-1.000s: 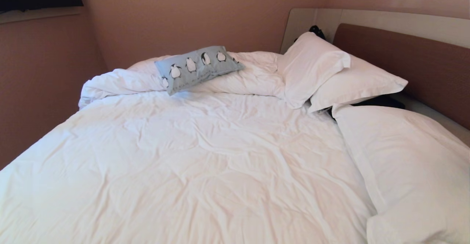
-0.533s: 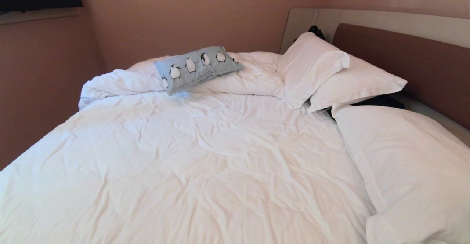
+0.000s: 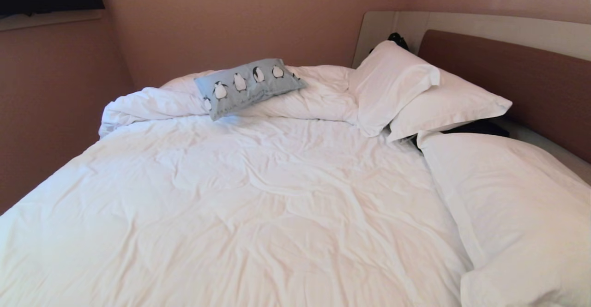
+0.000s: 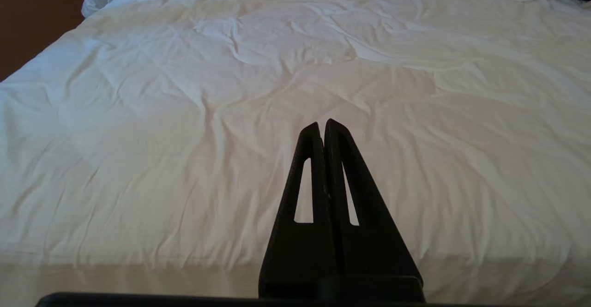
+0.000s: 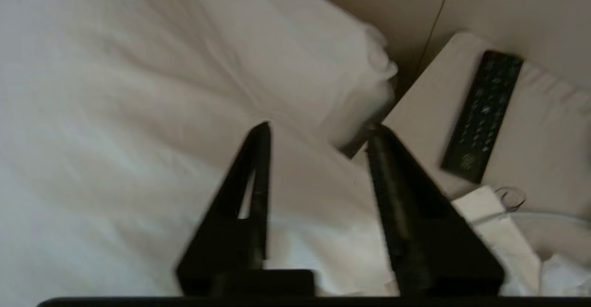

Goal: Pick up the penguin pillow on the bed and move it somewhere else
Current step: Place the pillow at the bedside

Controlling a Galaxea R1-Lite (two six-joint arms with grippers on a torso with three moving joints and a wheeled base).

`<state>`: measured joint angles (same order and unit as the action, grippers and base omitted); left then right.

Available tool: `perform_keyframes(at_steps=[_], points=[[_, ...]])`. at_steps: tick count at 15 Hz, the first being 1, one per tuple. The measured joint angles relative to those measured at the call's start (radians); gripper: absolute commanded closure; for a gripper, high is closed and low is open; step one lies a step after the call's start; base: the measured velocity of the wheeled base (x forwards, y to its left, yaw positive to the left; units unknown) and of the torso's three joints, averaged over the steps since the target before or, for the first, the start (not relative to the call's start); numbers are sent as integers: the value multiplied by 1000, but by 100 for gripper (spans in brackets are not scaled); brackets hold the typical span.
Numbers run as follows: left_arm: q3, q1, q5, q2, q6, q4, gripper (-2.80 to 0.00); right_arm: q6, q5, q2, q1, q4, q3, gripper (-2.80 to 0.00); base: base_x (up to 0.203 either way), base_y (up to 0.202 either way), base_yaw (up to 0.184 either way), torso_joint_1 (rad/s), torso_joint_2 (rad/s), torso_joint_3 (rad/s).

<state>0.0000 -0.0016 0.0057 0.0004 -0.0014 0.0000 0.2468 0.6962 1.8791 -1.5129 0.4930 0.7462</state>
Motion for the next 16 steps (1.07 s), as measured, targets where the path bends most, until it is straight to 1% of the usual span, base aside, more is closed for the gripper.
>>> perform_keyframes(at_steps=[1,4,6,8,10,12,16], points=[[0,0,0,0,0,0,0,0,10,7,-5,23,0,-280,0,0,0,0,0,0],[0,0,0,0,0,0,0,14,20,42,-10,26,21,-280,0,0,0,0,0,0],[0,0,0,0,0,0,0,43,12,90,-10,6,52,-280,0,0,0,0,0,0],[0,0,0,0,0,0,0,89,-4,128,-27,-26,70,-280,0,0,0,0,0,0],[0,0,0,0,0,0,0,152,0,151,-46,-44,89,-280,0,0,0,0,0,0],[0,0,0,0,0,0,0,232,21,154,-54,-70,127,-280,0,0,0,0,0,0],[0,0,0,0,1,0,0,434,116,92,-50,-172,175,-280,0,0,0,0,0,0]])
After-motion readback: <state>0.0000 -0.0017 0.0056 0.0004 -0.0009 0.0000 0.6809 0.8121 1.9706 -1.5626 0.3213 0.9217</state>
